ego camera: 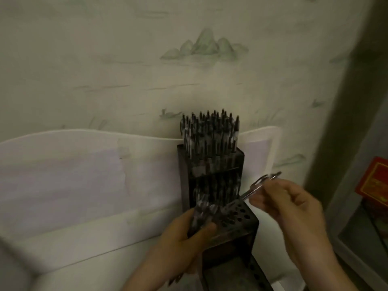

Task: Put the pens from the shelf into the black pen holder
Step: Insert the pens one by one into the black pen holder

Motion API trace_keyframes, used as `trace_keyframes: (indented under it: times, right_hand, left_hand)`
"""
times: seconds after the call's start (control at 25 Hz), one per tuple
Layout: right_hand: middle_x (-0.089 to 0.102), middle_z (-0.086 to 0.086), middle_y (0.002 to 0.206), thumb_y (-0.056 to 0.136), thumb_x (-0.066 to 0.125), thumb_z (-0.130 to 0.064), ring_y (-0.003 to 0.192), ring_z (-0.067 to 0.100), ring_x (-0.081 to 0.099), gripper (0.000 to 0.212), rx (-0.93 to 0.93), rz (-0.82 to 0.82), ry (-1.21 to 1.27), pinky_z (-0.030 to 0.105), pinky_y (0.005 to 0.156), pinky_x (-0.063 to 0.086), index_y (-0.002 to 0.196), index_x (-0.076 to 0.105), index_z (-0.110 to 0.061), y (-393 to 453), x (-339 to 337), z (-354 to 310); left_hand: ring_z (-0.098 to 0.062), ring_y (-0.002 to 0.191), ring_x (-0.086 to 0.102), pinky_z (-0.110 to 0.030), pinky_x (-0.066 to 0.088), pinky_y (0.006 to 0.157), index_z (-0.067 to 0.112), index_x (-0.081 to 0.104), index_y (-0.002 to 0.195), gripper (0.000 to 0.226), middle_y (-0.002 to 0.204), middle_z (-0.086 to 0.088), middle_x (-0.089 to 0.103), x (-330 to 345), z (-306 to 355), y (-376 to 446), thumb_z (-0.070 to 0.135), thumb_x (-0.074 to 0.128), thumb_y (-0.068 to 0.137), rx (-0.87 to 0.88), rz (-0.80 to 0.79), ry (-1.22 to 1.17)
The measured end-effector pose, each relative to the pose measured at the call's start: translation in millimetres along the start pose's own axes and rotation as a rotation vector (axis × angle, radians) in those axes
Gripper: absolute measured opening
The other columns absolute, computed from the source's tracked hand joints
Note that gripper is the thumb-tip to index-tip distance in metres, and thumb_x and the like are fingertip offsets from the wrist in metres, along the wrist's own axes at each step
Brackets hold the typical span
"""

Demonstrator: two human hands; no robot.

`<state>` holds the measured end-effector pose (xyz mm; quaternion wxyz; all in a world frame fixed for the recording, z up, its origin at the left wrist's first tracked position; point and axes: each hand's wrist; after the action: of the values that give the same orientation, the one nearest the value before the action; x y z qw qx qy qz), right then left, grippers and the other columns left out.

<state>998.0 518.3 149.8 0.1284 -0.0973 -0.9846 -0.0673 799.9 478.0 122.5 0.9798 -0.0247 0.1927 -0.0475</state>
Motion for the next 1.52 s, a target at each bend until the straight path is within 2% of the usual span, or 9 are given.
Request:
trace_keyframes:
  times: [0.2, 0.52, 0.8, 0.92, 1.04, 1.2, 1.36, 1.44, 1.52]
  right_hand:
    - [0.071, -0.018, 0.081, 0.085, 0.067, -0.029, 0.076, -0.001, 0.068, 0.005, -0.336, -0.185, -0.435, 0.009, 0.070, 0.051, 0.088, 0.066, -0.033, 31, 22, 12]
    - [0.055, -0.033, 0.077, 0.082, 0.071, -0.020, 0.076, -0.024, 0.056, 0.017, -0.605, -0.394, -0.610, -0.006, 0.066, 0.039, 0.091, 0.061, -0.030, 40, 44, 48]
    - [0.060, -0.019, 0.061, 0.082, 0.074, -0.025, 0.078, -0.006, 0.062, 0.006, -0.556, -0.542, -0.770, 0.006, 0.065, 0.049, 0.083, 0.068, -0.025, 43, 43, 68]
    - [0.056, -0.025, 0.064, 0.080, 0.075, -0.028, 0.061, -0.005, 0.061, 0.011, -0.542, -0.491, -0.805, -0.003, 0.062, 0.042, 0.090, 0.070, -0.024, 41, 39, 64]
    - [0.061, -0.024, 0.066, 0.077, 0.070, -0.036, 0.069, -0.009, 0.062, 0.018, -0.584, -0.433, -0.663, -0.002, 0.061, 0.043, 0.093, 0.067, -0.029, 30, 35, 46]
    - [0.074, -0.014, 0.078, 0.076, 0.068, -0.035, 0.074, 0.002, 0.069, 0.016, -0.221, -0.609, -0.339, 0.013, 0.066, 0.053, 0.087, 0.074, -0.025, 17, 37, 34]
    - [0.076, 0.004, 0.080, 0.082, 0.068, -0.009, 0.075, 0.020, 0.072, 0.011, 0.098, -0.484, -0.058, 0.022, 0.065, 0.057, 0.080, 0.075, -0.017, 33, 31, 24]
    - [0.075, 0.006, 0.079, 0.084, 0.067, -0.007, 0.072, 0.022, 0.073, 0.011, 0.036, -0.362, 0.035, 0.023, 0.066, 0.058, 0.081, 0.074, -0.016, 44, 22, 12]
    - [0.075, -0.003, 0.076, 0.084, 0.068, -0.010, 0.070, 0.014, 0.072, 0.011, -0.150, -0.282, -0.066, 0.017, 0.068, 0.056, 0.082, 0.073, -0.020, 49, 13, 3]
  left_hand:
    - [-0.017, 0.042, 0.045, -0.026, 0.038, 0.047, 0.009, 0.055, 0.107, 0.016, 0.057, -0.005, 0.046, -10, 0, 6, 0.022, 0.053, 0.097, -0.097, 0.067, -0.210]
    - [-0.018, 0.040, 0.047, -0.025, 0.041, 0.045, 0.013, 0.058, 0.108, 0.019, 0.055, -0.006, 0.050, -13, -1, 1, 0.024, 0.056, 0.094, -0.041, 0.178, -0.322]
    - [-0.023, 0.041, 0.056, -0.028, 0.051, 0.046, 0.020, 0.057, 0.109, 0.028, 0.053, -0.008, 0.055, -16, 8, -2, 0.035, 0.058, 0.084, -0.001, 0.135, -0.335]
    - [-0.021, 0.042, 0.057, -0.030, 0.050, 0.049, 0.021, 0.057, 0.110, 0.021, 0.054, -0.007, 0.056, -14, 7, -3, 0.031, 0.056, 0.091, 0.004, 0.103, -0.316]
    - [-0.019, 0.041, 0.055, -0.028, 0.048, 0.047, 0.023, 0.056, 0.109, 0.014, 0.055, -0.006, 0.055, -8, 8, -2, 0.026, 0.053, 0.096, 0.022, 0.070, -0.283]
    - [-0.016, 0.043, 0.055, -0.025, 0.048, 0.045, 0.033, 0.056, 0.112, 0.017, 0.060, -0.006, 0.056, 2, 14, 0, 0.028, 0.052, 0.096, 0.028, 0.024, -0.265]
    - [-0.021, 0.047, 0.061, -0.029, 0.051, 0.047, 0.025, 0.054, 0.114, 0.017, 0.063, -0.009, 0.060, 7, 14, 1, 0.025, 0.051, 0.097, -0.011, 0.028, -0.310]
    - [-0.024, 0.048, 0.062, -0.030, 0.052, 0.049, 0.021, 0.053, 0.110, 0.014, 0.064, -0.012, 0.061, 7, 13, 1, 0.025, 0.052, 0.097, -0.052, 0.066, -0.307]
    - [-0.023, 0.044, 0.059, -0.030, 0.050, 0.047, 0.020, 0.054, 0.104, 0.010, 0.059, -0.010, 0.058, 5, 10, -1, 0.027, 0.052, 0.096, -0.039, 0.113, -0.243]
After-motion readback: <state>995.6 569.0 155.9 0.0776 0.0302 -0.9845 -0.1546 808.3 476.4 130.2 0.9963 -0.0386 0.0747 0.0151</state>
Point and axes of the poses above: each hand's wrist, its own y-axis towards the middle knuckle, its own x-axis out of the palm, z = x × y
